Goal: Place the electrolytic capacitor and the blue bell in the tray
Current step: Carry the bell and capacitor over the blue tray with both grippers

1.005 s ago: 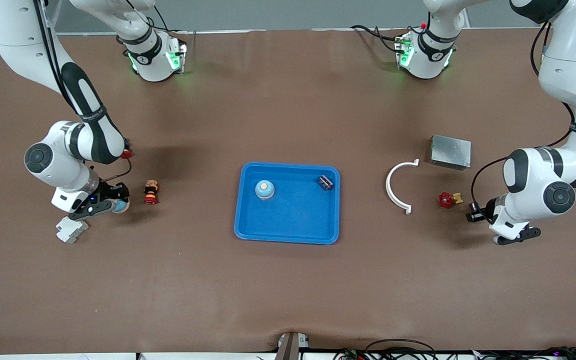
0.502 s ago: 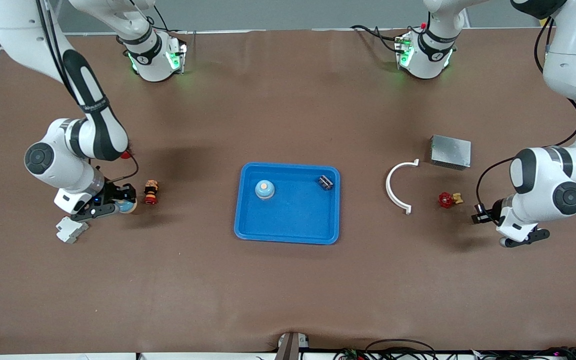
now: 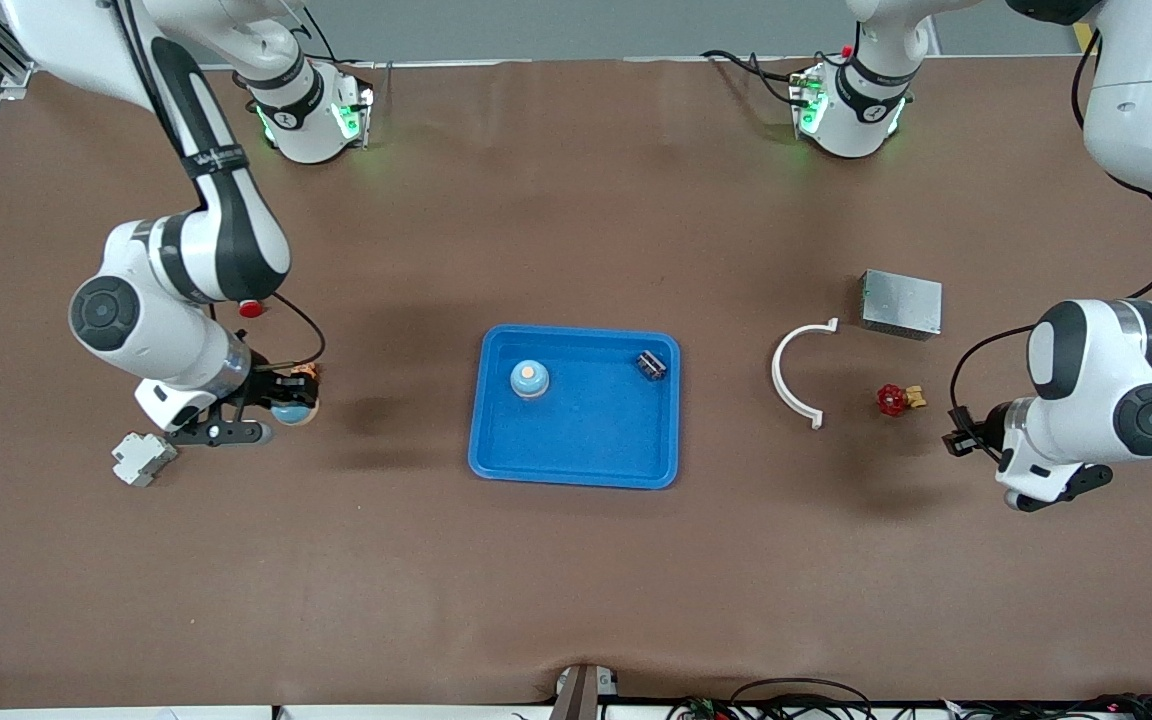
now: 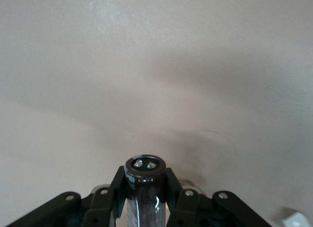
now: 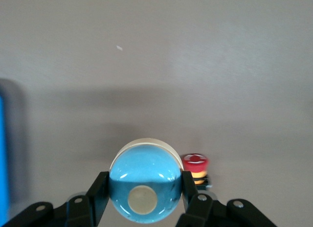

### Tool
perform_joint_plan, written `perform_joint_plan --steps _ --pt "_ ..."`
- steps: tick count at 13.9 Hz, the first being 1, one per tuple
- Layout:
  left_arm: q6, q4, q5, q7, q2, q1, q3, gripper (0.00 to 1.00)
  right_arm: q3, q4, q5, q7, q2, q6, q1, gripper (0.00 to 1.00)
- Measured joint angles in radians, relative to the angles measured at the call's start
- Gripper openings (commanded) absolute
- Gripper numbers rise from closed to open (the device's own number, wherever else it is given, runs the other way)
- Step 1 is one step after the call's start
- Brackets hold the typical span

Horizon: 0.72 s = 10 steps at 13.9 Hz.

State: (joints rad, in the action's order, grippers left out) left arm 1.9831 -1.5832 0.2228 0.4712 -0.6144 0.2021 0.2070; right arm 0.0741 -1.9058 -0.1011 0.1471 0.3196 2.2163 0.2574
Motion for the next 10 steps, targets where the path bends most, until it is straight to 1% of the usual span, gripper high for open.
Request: perform_joint_plan --steps 4,6,10 --pt "-0.11 0.087 -0.024 0.192 0.003 -0.064 0.04 0.0 -0.001 0.076 0.0 0.224 0.043 -0.006 0.117 0.0" --pt "-0.123 0.108 -0.033 0.3 0.003 -0.095 0.064 0.0 0.0 0.12 0.001 0.316 0.088 -0.006 0.163 0.0" --pt "-0.125 0.117 -0.036 0.484 0.003 -0.149 0.107 0.0 0.0 0.235 0.002 0.48 0.191 -0.004 0.234 0.0"
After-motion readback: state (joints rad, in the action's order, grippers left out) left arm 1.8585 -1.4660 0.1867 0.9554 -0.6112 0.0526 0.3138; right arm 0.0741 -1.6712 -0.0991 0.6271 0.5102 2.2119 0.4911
